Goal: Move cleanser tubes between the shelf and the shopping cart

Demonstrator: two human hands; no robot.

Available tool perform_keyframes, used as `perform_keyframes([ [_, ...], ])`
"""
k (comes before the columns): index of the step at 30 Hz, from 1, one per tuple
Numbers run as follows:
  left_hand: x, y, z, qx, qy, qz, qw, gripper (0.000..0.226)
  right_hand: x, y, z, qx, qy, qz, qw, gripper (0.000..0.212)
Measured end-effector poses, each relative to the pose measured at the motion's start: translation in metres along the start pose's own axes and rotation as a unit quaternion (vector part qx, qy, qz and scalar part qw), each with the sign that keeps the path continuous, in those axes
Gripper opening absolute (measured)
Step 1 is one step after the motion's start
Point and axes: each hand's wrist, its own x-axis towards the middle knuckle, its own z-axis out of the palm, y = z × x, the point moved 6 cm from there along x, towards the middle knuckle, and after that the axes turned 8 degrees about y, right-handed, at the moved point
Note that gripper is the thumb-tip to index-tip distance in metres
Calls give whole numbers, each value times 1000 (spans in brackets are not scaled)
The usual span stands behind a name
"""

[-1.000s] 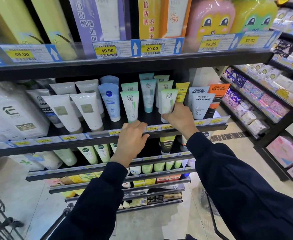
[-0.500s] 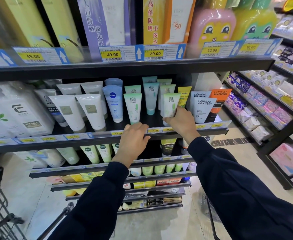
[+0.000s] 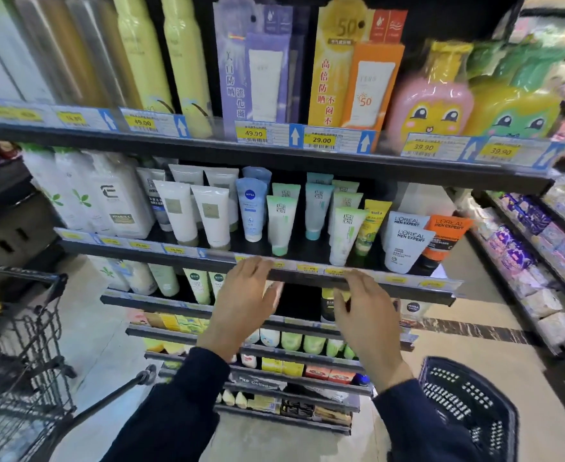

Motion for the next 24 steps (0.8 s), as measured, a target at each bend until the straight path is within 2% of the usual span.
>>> perform_keyframes([
  [7,-93,-37,-46,111,23,-119,986,38,-62,-40,31,90,-104,-59,989,41],
  [11,-156,-56,-73,147,27,-176,973,37,-98,-81,51,114,-189,-107,969,46],
  [15,-220,-76,-102,166,40,-239,956,32,-133,-132,67,140,-234,-177,946,46],
  [18,-272,-96,-127,189,49,-300,934,35,-161,-180,78,160,-264,-234,922,42],
  [24,-375,-147,-178,229,61,-427,873,36,-218,-285,97,197,-261,-353,877,38],
])
